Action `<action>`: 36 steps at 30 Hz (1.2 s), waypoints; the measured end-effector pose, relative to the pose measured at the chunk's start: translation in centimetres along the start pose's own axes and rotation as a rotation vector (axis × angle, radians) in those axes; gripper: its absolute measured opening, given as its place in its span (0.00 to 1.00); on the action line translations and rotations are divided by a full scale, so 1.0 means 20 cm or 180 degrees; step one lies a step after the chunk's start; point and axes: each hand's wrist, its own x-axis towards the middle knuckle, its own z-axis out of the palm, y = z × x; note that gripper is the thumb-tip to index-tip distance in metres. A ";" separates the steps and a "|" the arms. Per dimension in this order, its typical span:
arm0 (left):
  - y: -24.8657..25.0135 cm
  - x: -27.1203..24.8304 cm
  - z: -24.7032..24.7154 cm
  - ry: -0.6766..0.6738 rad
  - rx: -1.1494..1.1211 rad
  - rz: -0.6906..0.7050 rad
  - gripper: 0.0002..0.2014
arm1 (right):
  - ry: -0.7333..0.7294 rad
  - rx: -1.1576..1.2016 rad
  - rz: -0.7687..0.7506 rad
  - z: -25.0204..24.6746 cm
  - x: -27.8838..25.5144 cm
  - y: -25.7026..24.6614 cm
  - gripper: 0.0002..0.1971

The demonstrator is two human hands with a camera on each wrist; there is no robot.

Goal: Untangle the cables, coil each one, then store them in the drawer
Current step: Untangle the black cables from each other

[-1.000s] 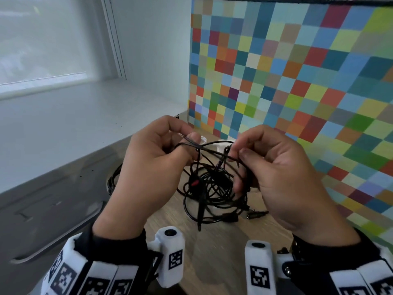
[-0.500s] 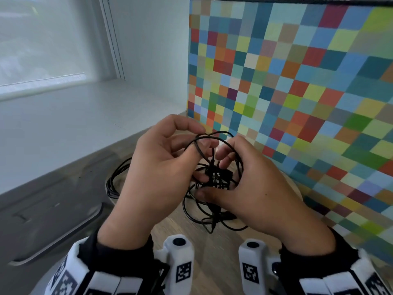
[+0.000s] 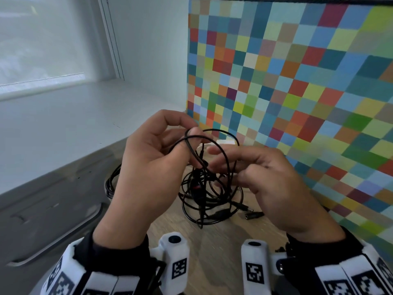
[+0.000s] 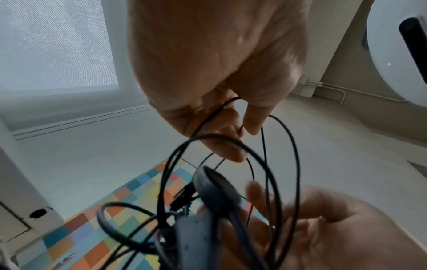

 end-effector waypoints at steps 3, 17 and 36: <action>0.00 0.00 0.00 -0.0064 -0.0031 0.0043 0.07 | 0.0441 0.0625 -0.0022 0.01 0.02 0.00 0.19; -0.01 -0.02 -0.02 -0.0410 -0.0061 0.0271 0.05 | 0.0426 -0.1263 -0.0055 0.01 0.04 0.05 0.08; -0.13 0.03 -0.11 -0.1057 0.2180 -0.0386 0.14 | 0.0704 0.0299 -0.0615 -0.05 0.02 -0.03 0.12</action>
